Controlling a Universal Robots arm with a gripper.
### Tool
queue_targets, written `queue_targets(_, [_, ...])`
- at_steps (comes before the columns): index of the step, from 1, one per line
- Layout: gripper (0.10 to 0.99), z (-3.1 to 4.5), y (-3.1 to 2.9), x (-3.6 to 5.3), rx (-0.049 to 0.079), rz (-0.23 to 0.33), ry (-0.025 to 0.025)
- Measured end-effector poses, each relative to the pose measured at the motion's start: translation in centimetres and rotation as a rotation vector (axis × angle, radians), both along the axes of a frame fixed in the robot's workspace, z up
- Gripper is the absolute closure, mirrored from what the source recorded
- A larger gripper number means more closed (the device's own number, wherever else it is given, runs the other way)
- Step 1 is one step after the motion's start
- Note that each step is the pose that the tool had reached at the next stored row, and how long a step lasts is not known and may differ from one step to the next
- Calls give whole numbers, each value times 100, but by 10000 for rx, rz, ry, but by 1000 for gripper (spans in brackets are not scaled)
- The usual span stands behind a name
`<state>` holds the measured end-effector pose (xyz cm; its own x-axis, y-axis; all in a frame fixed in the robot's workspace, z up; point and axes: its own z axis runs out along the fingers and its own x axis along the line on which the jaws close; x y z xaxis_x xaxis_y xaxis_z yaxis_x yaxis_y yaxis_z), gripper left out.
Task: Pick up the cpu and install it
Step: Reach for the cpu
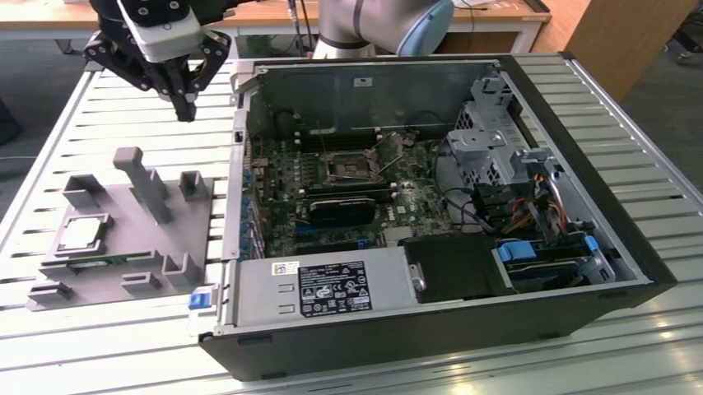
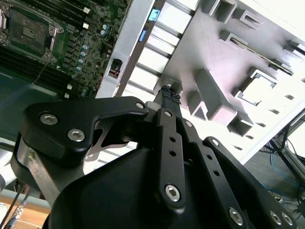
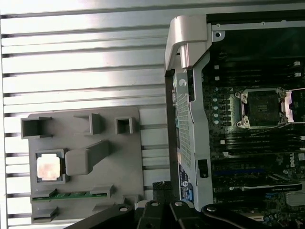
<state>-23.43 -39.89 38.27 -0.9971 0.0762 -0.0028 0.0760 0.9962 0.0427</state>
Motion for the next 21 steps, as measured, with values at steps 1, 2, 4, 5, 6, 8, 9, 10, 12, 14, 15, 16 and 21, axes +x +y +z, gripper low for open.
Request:
queue_targets(1, [980, 0, 0, -2, 0, 0, 1])
queue_targets(2, [980, -1, 0, -4, 0, 0, 2])
queue_targets(4, [980, -1, 0, -9, 0, 0, 4])
queue_targets(5, [980, -2, 0, -11, 0, 0, 4])
queue_targets(6, [980, -2, 0, -13, 0, 0, 5])
queue_targets(8, [980, -2, 0, -17, 0, 0, 7])
queue_targets(9, [980, -3, 0, -19, 0, 0, 8])
queue_targets(10, [980, -3, 0, -21, -1, 0, 9])
queue_targets(12, [980, -4, 0, -25, 0, 0, 11])
queue_targets(14, [980, -5, 0, -30, 0, 0, 12])
queue_targets(15, [980, -5, 0, -33, 0, 0, 12])
queue_targets(16, [980, -6, 0, -35, 0, 0, 13])
queue_targets(21, [980, -7, 0, -46, 0, 0, 17])
